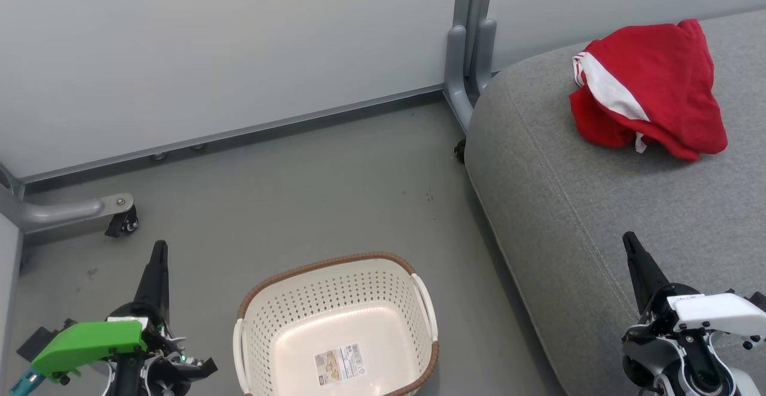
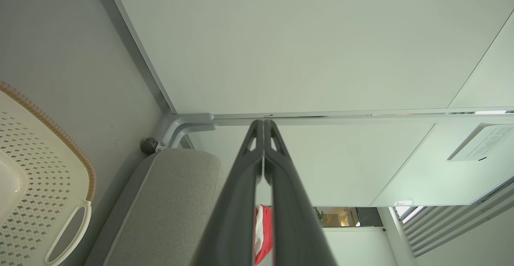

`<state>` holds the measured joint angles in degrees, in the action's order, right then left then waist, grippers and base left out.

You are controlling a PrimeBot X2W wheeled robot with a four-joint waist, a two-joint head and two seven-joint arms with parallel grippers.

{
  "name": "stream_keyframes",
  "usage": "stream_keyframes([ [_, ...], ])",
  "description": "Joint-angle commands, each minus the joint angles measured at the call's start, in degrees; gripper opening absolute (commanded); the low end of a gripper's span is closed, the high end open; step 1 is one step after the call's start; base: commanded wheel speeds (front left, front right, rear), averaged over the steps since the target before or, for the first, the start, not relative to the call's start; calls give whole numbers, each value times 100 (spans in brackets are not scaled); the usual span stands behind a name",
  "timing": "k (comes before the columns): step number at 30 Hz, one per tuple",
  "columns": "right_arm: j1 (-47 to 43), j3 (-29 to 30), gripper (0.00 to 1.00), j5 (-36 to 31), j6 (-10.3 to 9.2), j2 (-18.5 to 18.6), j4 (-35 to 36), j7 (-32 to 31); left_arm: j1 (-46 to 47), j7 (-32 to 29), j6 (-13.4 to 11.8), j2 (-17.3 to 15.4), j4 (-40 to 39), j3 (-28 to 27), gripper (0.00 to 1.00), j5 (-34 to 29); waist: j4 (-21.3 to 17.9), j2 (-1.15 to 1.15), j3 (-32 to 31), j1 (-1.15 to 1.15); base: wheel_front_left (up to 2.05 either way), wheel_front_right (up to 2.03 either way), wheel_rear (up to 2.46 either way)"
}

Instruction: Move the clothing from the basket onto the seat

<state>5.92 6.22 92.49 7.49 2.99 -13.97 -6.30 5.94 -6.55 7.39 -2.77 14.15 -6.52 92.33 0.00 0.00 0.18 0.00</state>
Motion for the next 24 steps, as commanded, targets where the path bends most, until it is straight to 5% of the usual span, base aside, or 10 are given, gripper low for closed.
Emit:
stream_keyframes([
  [1,50,16,0,26,0,21,-13,-23,57,-20,20,-19,-12,-15,0,15,0,0,0,0,0,0,0],
  [24,50,27,0,12,0,12,-13,-30,57,-19,20,-19,-14,-13,0,16,0,0,0,0,0,0,0],
])
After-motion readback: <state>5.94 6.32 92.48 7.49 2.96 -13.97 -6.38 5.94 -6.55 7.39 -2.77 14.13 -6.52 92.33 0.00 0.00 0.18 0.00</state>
